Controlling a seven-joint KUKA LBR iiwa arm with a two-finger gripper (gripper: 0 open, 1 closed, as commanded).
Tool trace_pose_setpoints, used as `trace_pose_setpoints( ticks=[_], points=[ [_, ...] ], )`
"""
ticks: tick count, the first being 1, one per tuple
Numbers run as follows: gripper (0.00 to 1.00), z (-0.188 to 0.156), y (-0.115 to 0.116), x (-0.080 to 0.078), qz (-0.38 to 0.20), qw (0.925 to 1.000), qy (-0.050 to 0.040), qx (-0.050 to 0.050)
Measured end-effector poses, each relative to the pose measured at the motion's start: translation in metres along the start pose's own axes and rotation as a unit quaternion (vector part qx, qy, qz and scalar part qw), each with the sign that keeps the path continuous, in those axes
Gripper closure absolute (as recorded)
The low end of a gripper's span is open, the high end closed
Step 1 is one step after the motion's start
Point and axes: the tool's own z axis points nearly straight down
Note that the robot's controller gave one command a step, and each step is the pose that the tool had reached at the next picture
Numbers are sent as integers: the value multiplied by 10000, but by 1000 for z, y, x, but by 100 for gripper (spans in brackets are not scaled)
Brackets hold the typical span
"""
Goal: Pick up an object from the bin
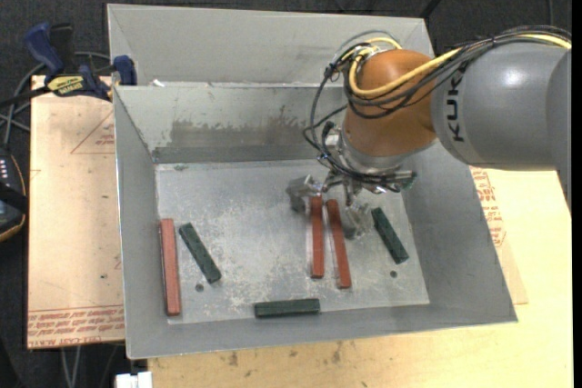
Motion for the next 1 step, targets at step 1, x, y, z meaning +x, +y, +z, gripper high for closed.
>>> trace_pose_setpoints(
  ticks=[1],
  points=[
    [100, 0, 0, 0, 6, 10000, 3, -8]
  ],
)
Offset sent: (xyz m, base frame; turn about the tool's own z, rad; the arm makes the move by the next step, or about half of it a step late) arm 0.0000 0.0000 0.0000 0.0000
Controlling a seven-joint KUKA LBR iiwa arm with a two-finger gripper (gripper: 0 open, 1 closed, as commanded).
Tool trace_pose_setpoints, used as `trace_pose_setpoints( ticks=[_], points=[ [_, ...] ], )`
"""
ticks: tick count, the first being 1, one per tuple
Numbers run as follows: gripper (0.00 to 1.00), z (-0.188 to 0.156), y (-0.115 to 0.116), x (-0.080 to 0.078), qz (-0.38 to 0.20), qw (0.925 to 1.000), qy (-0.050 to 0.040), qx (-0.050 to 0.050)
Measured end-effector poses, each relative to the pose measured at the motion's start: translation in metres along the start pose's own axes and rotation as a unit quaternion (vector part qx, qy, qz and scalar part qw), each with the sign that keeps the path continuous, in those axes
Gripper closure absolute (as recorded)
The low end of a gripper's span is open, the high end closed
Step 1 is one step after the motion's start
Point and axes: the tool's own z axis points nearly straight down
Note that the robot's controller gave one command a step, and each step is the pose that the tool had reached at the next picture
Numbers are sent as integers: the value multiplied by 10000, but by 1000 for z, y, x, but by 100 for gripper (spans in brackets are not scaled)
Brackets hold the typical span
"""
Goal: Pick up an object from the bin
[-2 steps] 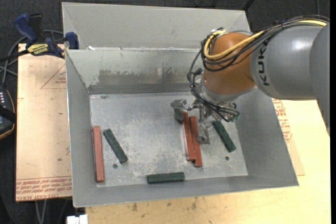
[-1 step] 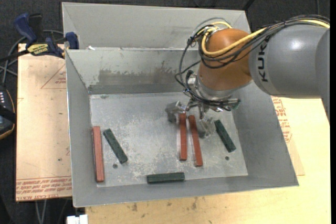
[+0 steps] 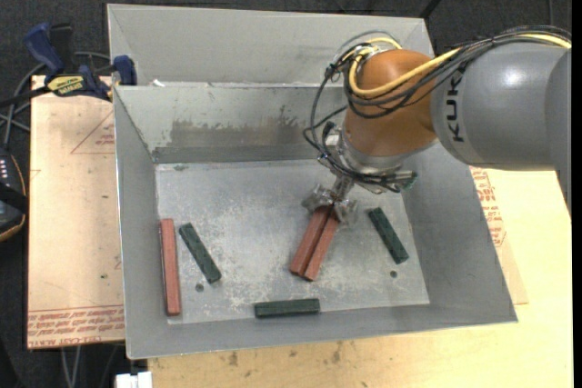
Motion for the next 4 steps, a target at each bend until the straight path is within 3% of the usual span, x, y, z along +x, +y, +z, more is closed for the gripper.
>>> trace_pose_setpoints(
  ticks=[1, 2, 3, 4],
  points=[
    [0, 0, 0, 0, -1, 10000, -1, -2],
    [100, 0, 0, 0, 0, 10000, 0, -1],
    [0, 0, 0, 0, 0, 10000, -1, -2],
    [100, -1, 0, 0, 1, 10000, 0, 1]
  ],
)
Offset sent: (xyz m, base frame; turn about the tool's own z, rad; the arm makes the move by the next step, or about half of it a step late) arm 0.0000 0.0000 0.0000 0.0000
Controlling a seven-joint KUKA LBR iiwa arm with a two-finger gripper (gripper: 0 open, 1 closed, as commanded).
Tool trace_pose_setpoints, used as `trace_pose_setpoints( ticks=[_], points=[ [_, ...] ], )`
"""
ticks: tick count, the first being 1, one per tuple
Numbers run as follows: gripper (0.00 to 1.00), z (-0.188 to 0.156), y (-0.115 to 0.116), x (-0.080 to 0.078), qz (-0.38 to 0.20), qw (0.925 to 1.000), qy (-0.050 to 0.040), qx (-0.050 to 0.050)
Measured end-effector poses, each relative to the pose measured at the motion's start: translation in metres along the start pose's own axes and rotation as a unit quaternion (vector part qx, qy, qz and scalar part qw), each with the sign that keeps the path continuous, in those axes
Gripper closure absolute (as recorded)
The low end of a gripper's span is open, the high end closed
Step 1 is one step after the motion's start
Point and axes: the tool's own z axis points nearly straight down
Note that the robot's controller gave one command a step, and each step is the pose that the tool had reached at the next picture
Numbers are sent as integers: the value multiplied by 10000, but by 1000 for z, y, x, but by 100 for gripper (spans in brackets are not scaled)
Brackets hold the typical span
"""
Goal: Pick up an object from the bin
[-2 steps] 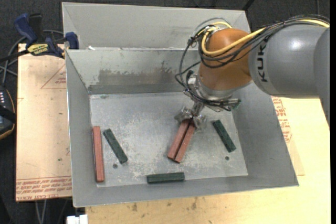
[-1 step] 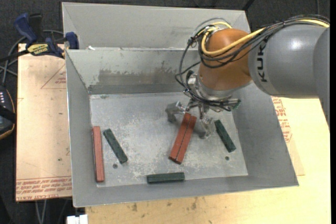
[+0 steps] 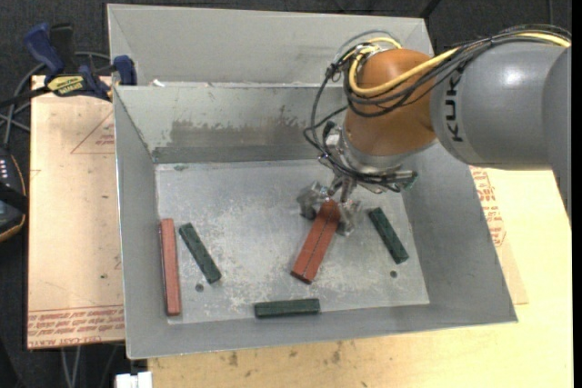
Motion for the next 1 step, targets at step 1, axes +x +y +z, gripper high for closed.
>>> trace_pose_setpoints(
  ticks=[1],
  points=[
    [100, -157, -28, -22, -1718, 9851, -12, 35]
  ],
)
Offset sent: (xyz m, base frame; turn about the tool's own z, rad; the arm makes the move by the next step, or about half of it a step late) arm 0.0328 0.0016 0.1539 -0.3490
